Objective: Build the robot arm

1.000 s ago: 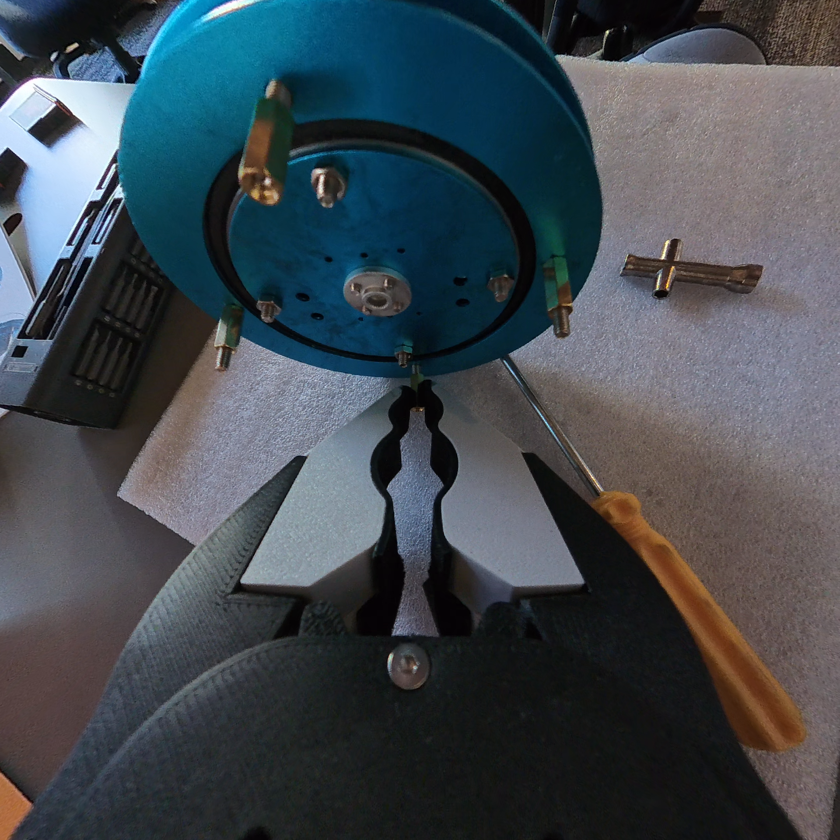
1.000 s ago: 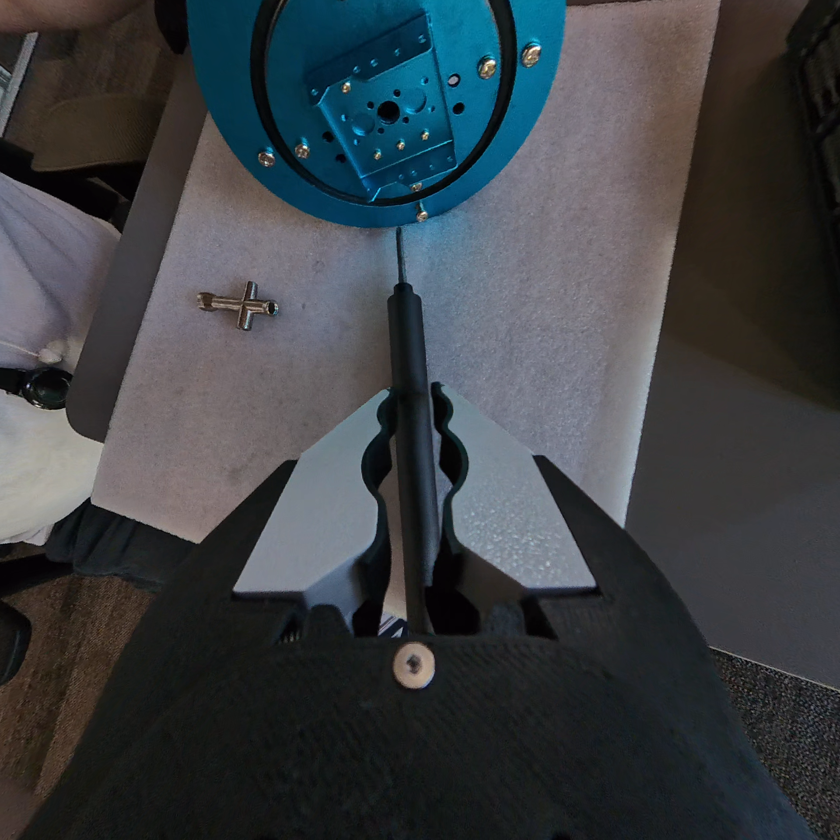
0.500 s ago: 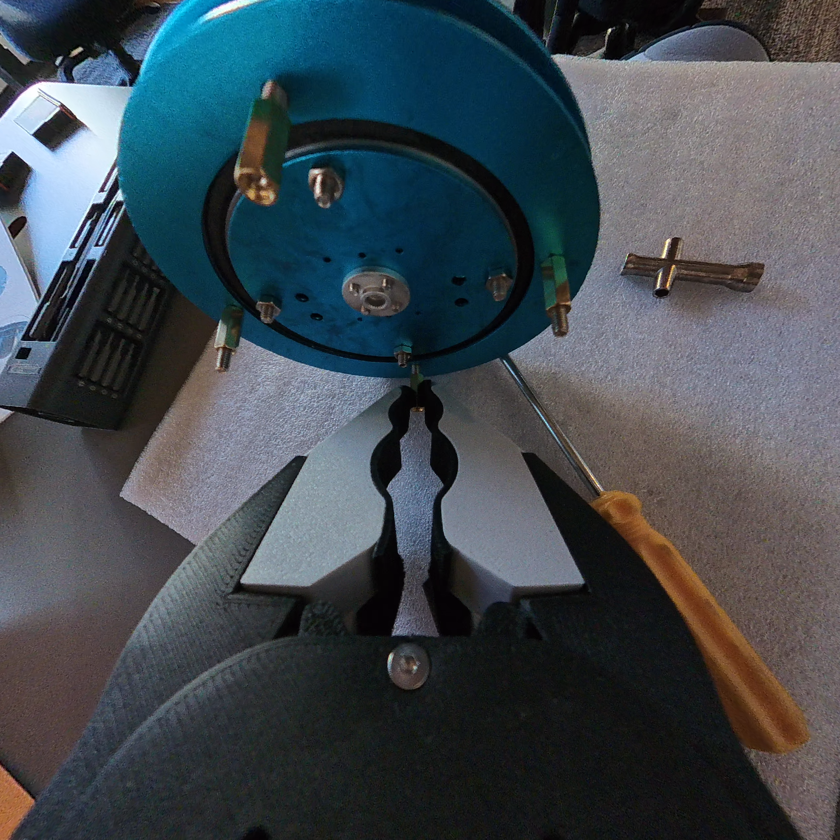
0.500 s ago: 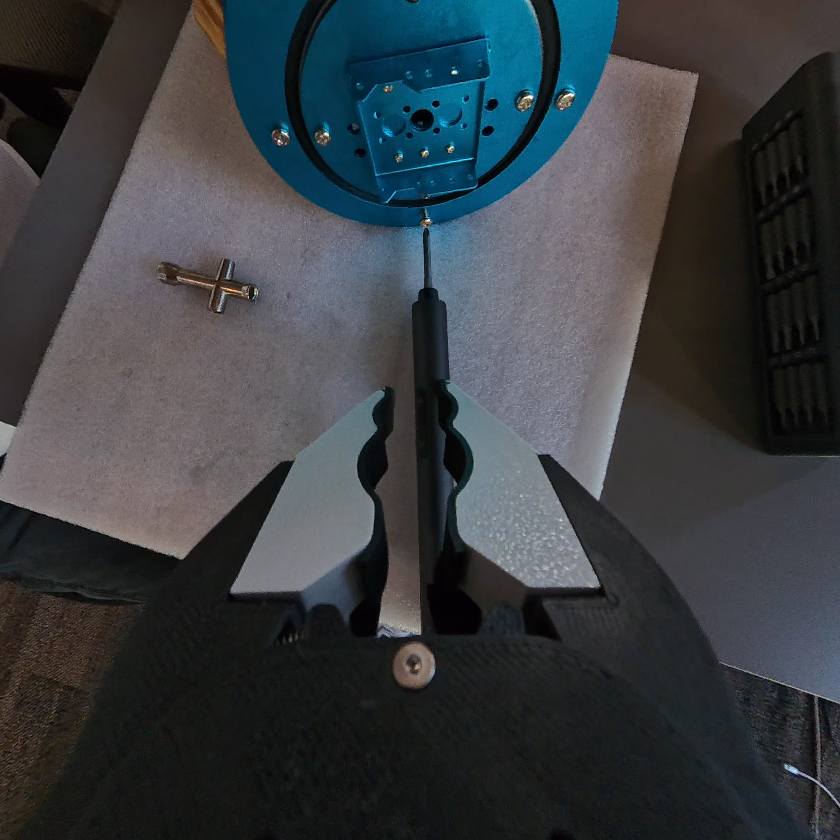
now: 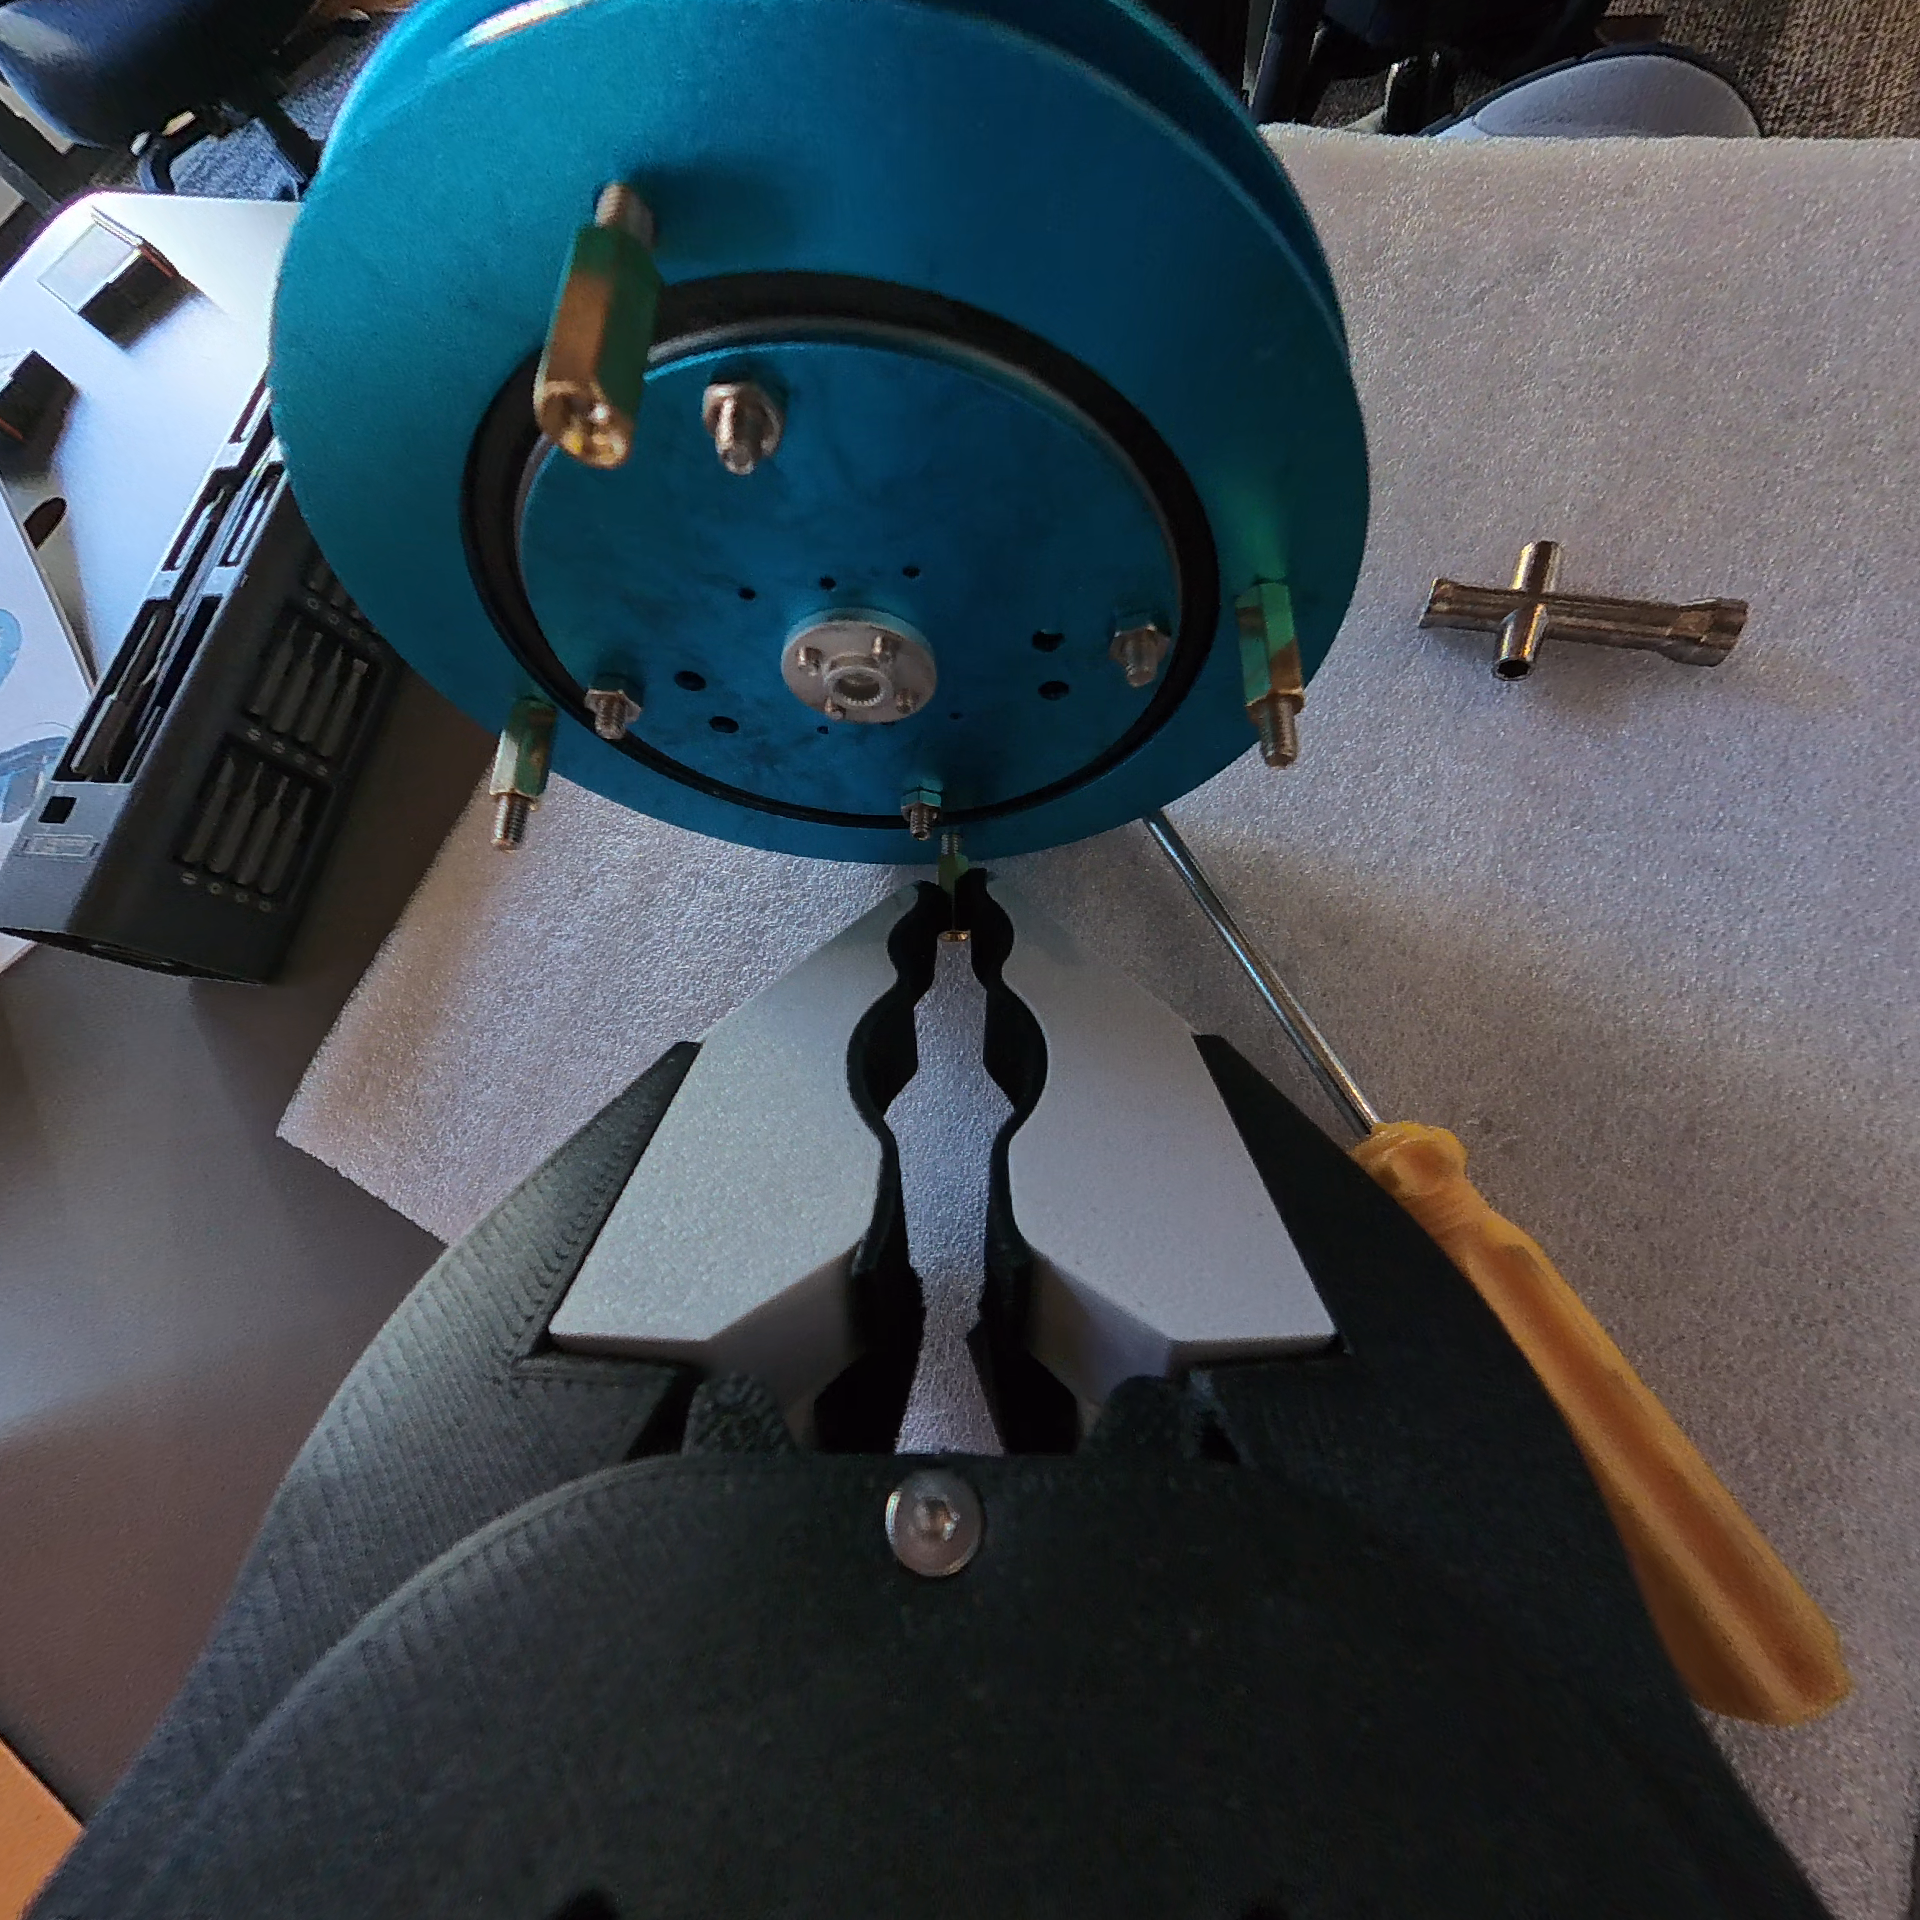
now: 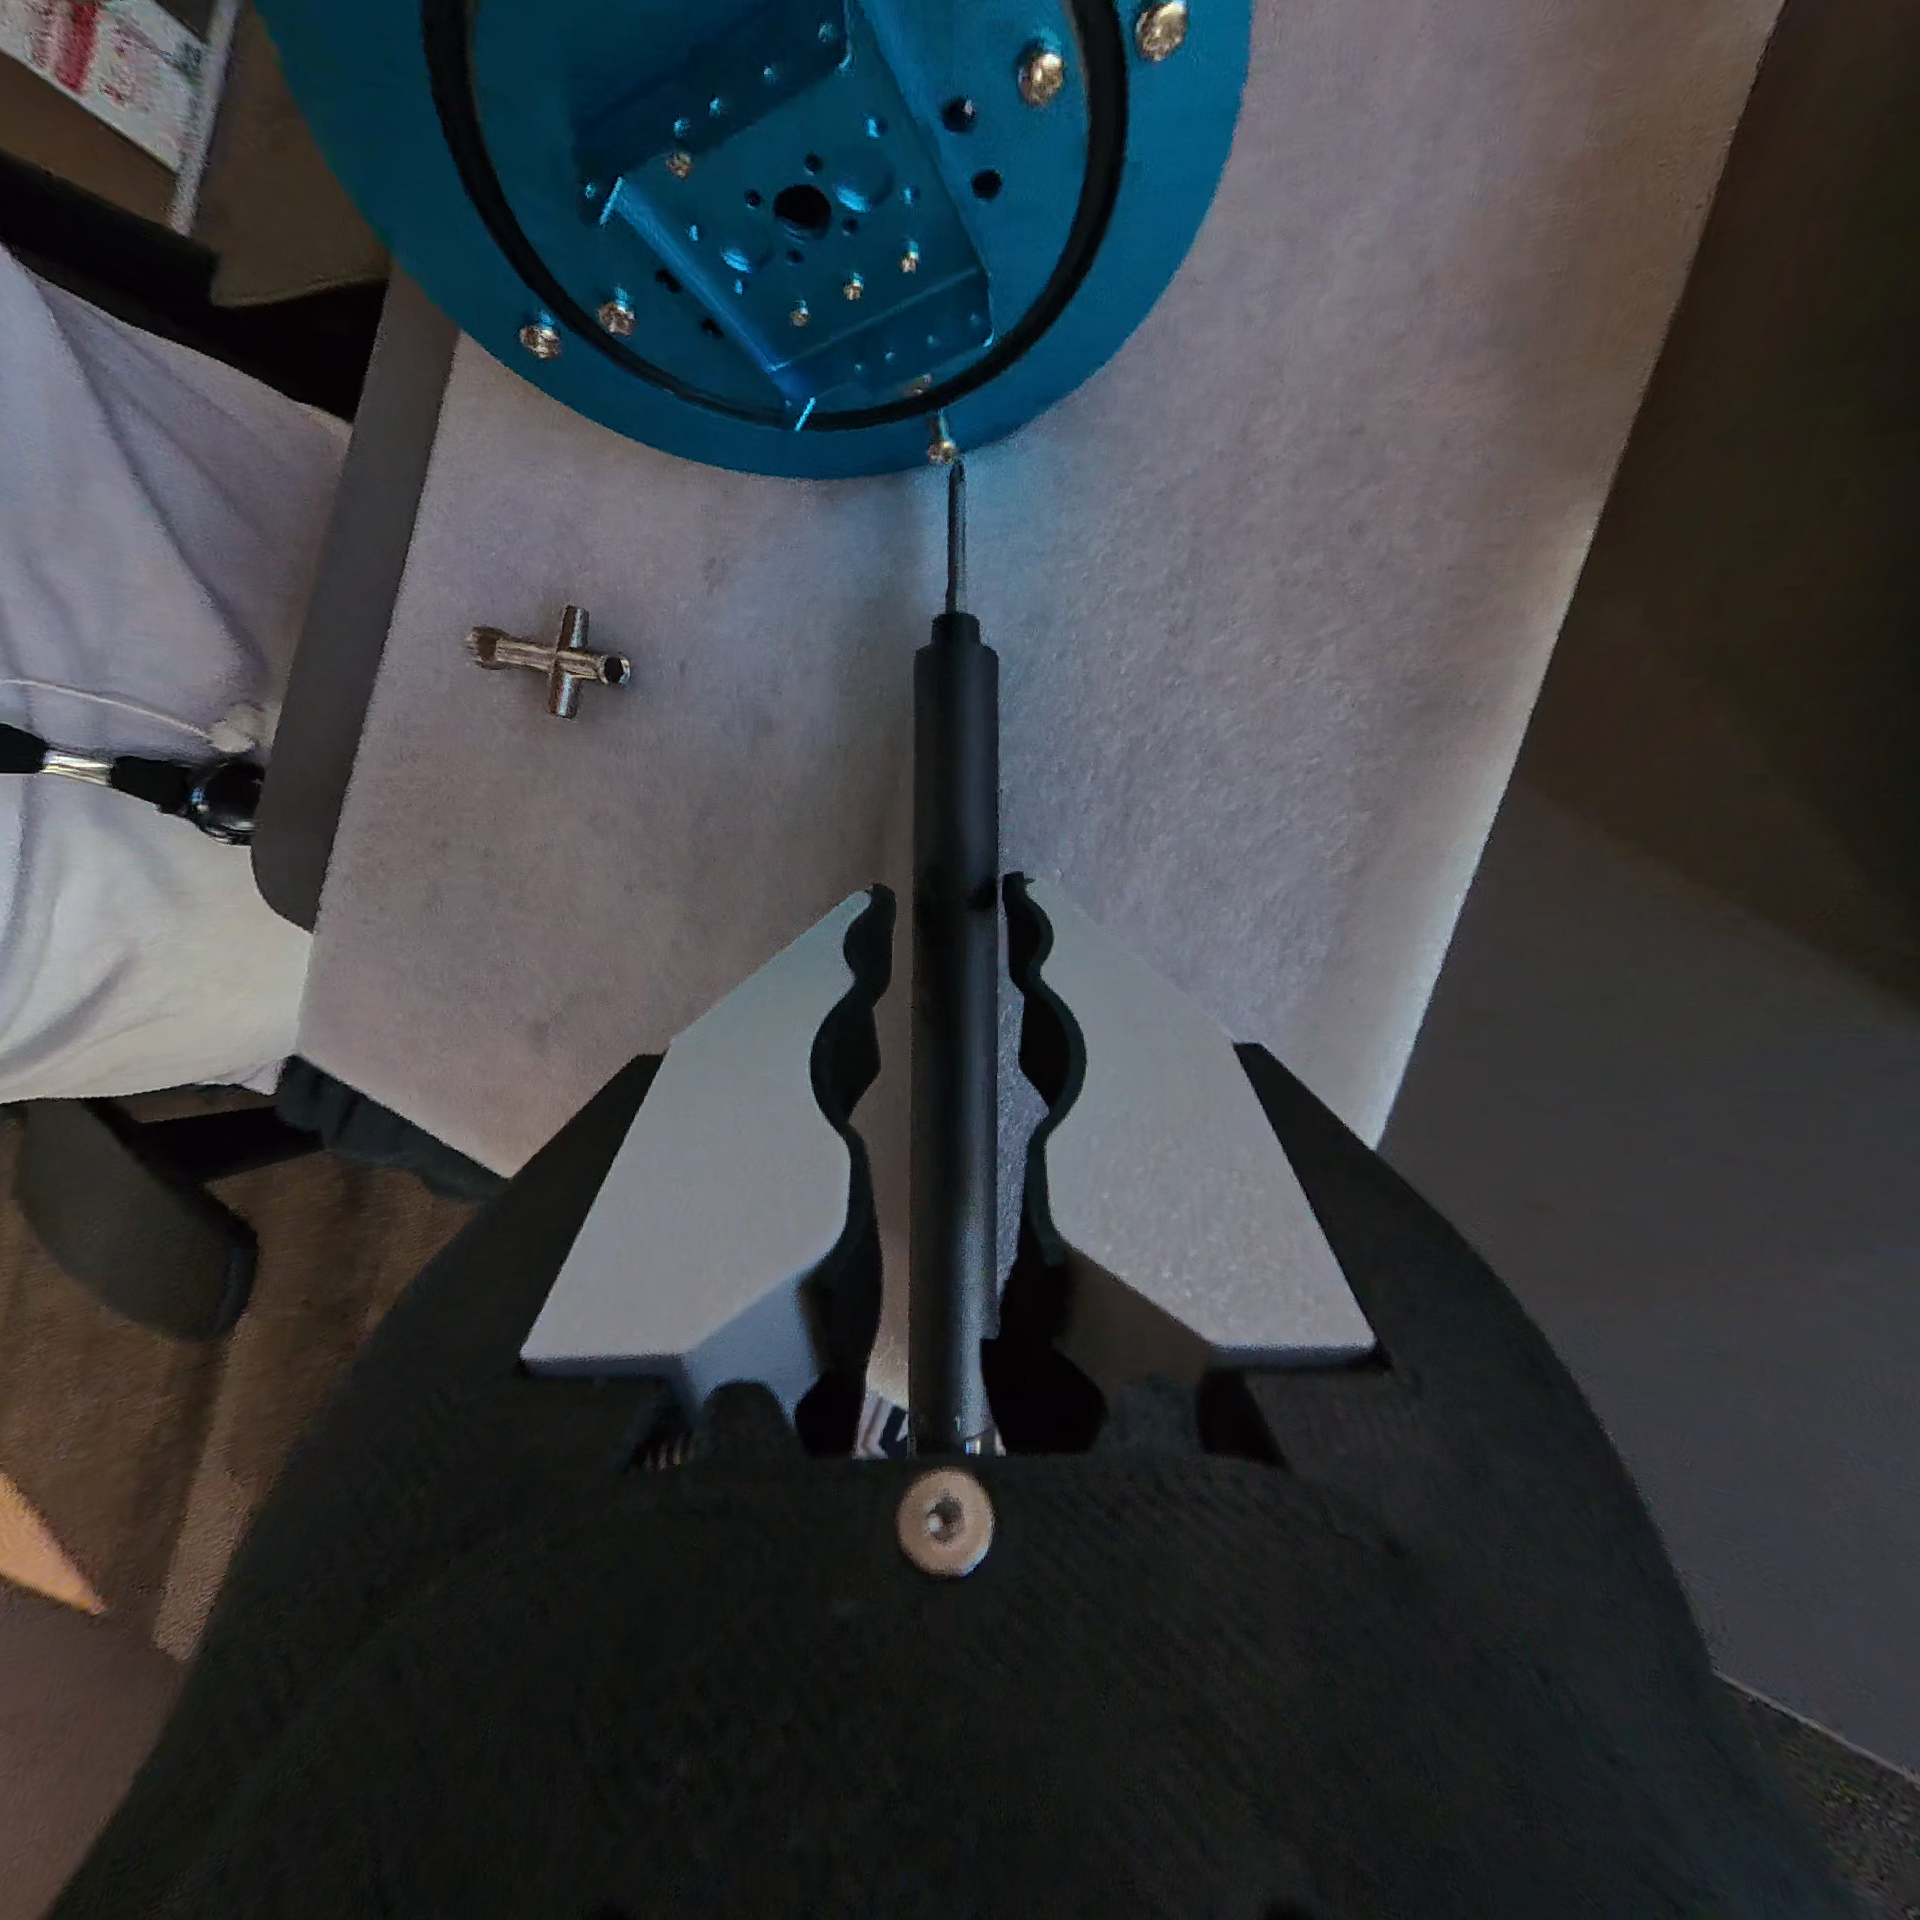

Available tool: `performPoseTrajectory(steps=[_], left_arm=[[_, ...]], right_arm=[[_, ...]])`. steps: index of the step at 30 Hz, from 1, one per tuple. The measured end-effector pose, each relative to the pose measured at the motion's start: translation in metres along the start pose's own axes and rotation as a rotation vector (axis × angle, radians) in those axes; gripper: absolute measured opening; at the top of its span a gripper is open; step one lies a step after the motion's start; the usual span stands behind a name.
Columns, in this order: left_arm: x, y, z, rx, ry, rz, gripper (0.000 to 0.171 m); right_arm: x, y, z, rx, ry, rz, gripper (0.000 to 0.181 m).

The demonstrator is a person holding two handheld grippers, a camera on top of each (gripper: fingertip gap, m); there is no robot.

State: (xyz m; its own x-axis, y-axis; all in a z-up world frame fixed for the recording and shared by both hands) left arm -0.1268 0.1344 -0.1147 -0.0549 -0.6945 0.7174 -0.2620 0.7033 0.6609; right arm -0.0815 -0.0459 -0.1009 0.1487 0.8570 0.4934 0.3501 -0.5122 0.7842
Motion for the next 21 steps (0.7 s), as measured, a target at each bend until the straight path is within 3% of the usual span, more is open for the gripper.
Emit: performPoseTrajectory(steps=[8,21], left_arm=[[0.000,0.000,0.000,0.001,-0.003,0.001,0.004],[0.000,0.000,0.000,-0.001,-0.003,0.001,0.004]], right_arm=[[0.003,-0.005,0.002,0.095,-0.045,-0.059,0.015],[0.009,-0.009,-0.013,-0.050,0.052,-0.172,0.016]])
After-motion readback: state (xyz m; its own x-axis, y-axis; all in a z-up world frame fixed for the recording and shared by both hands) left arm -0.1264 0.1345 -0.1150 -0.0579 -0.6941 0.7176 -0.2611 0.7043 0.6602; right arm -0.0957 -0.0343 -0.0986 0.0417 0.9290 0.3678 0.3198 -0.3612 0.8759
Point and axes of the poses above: each gripper's, where its closed fingertips meet, y back along the fingers, x out of its top, z = x × y across the jaws, the point moved 6 cm from there along y, back along the fingers, and after that the axes turned 4 degrees about -z, right-handed, at the moved point
